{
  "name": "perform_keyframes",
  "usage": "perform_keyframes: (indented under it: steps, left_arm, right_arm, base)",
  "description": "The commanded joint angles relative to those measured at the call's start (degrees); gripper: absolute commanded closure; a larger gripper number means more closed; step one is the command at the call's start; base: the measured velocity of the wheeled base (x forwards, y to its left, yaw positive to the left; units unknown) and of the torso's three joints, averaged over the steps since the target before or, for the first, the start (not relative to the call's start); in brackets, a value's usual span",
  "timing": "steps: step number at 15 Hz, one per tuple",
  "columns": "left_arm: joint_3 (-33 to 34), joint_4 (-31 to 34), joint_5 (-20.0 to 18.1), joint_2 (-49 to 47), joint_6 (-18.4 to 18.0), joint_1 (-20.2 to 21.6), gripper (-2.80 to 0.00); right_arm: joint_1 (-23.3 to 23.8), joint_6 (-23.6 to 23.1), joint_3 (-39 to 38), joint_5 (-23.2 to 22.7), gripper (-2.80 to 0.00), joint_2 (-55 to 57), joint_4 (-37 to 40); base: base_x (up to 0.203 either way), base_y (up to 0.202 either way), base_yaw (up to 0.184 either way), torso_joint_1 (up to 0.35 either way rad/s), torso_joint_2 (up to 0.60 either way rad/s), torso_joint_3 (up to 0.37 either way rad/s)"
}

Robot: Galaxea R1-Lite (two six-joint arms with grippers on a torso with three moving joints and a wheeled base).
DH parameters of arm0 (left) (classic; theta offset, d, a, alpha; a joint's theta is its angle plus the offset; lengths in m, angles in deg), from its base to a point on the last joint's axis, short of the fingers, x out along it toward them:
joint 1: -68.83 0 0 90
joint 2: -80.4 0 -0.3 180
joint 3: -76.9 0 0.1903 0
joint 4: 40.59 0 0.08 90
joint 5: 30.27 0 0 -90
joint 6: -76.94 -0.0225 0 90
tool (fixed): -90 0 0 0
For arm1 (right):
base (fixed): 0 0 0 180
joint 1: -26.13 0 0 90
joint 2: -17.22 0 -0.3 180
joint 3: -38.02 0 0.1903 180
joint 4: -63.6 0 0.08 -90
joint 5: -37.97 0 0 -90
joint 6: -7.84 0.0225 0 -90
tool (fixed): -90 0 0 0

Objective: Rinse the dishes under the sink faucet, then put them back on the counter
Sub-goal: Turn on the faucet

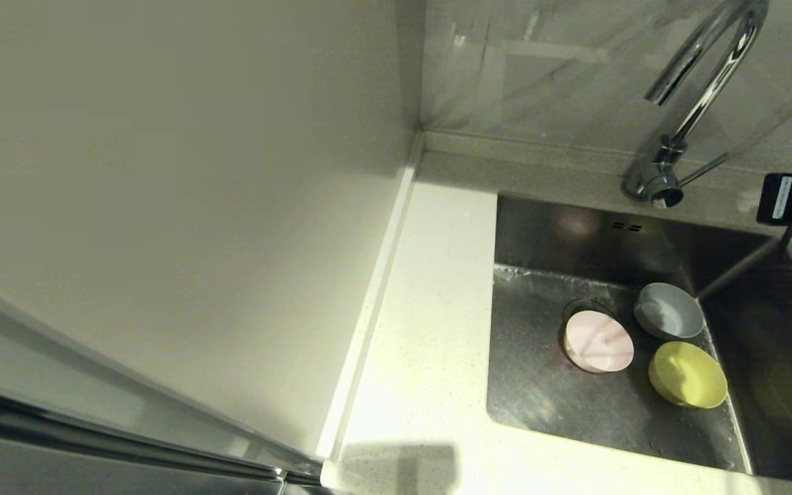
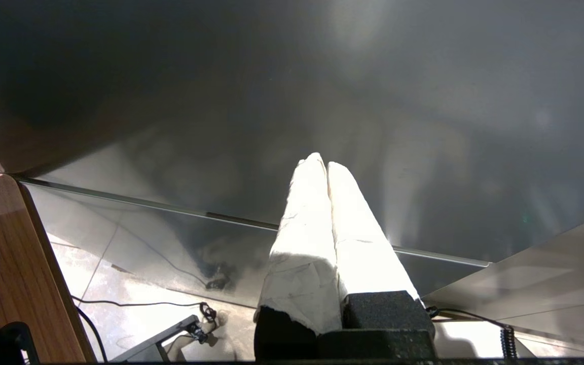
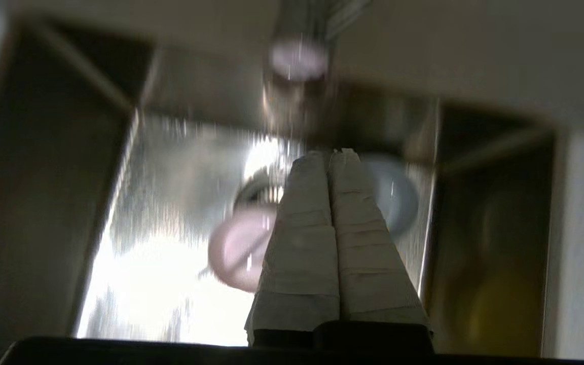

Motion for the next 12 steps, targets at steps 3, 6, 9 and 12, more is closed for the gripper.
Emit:
perform_keyframes:
  steps: [3, 6, 9, 12]
  left_arm:
    - [0.18, -0.04, 0.0, 0.0, 0.0, 0.01, 0.0]
    - [0.18, -0.04, 0.0, 0.0, 0.0, 0.01, 0.0]
    - [0.18, -0.04, 0.0, 0.0, 0.0, 0.01, 0.0]
    - [0.16, -0.04, 0.0, 0.0, 0.0, 0.01, 0.0]
  right_arm:
    - [0.04, 0.07, 5.01, 0.04, 0.0, 4.81, -3.08]
    - [-0.11, -0.01, 8.96, 0.48, 0.0, 7.94, -3.5]
    - [-0.42, 2.35, 12.18, 1.11, 0.0, 11.0, -7.87]
    - [-1.46, 3.12, 15.77, 3.07, 0.0, 14.49, -11.83]
  base:
    - [0.0, 0.0, 0.0, 0.0, 0.0, 0.0]
    - [0.0, 0.0, 0.0, 0.0, 0.0, 0.0]
    - [0.0, 0.0, 0.0, 0.0, 0.0, 0.0]
    - [0.0, 0.0, 0.0, 0.0, 0.0, 0.0]
